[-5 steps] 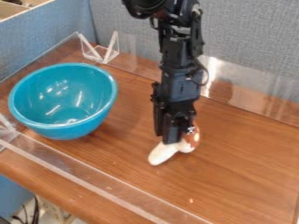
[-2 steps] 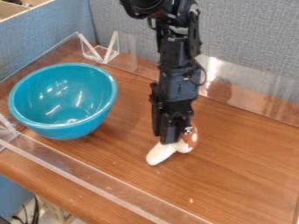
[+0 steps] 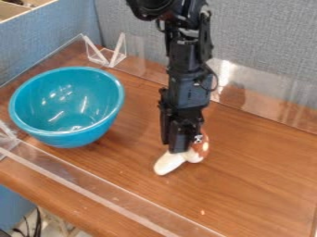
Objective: Put the mushroom in the blue bowl
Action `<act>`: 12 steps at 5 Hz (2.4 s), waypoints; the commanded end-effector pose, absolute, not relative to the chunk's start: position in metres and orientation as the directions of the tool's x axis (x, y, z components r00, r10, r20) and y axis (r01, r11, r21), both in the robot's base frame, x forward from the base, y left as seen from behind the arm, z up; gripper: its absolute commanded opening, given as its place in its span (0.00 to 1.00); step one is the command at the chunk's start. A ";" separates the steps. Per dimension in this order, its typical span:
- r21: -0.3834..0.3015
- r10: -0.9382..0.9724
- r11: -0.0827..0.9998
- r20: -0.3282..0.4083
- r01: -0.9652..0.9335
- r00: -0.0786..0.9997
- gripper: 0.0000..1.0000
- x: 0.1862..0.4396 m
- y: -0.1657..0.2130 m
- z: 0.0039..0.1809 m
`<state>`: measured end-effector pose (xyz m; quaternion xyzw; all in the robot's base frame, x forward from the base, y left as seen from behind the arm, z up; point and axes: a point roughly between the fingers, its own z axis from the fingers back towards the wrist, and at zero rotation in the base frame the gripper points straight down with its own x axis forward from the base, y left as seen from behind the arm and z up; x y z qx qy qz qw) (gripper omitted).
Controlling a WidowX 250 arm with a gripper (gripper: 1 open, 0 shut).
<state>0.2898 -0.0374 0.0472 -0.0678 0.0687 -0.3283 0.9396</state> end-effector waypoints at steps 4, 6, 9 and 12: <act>-0.150 -0.631 0.771 -0.052 0.619 0.774 0.00 0.292 -0.031 0.058; -0.154 -0.636 0.767 -0.052 0.623 0.770 0.00 0.290 -0.028 0.059; -0.161 -0.640 0.762 -0.034 0.628 0.768 0.00 0.289 -0.021 0.071; -0.170 -0.648 0.754 -0.033 0.635 0.761 1.00 0.288 -0.014 0.072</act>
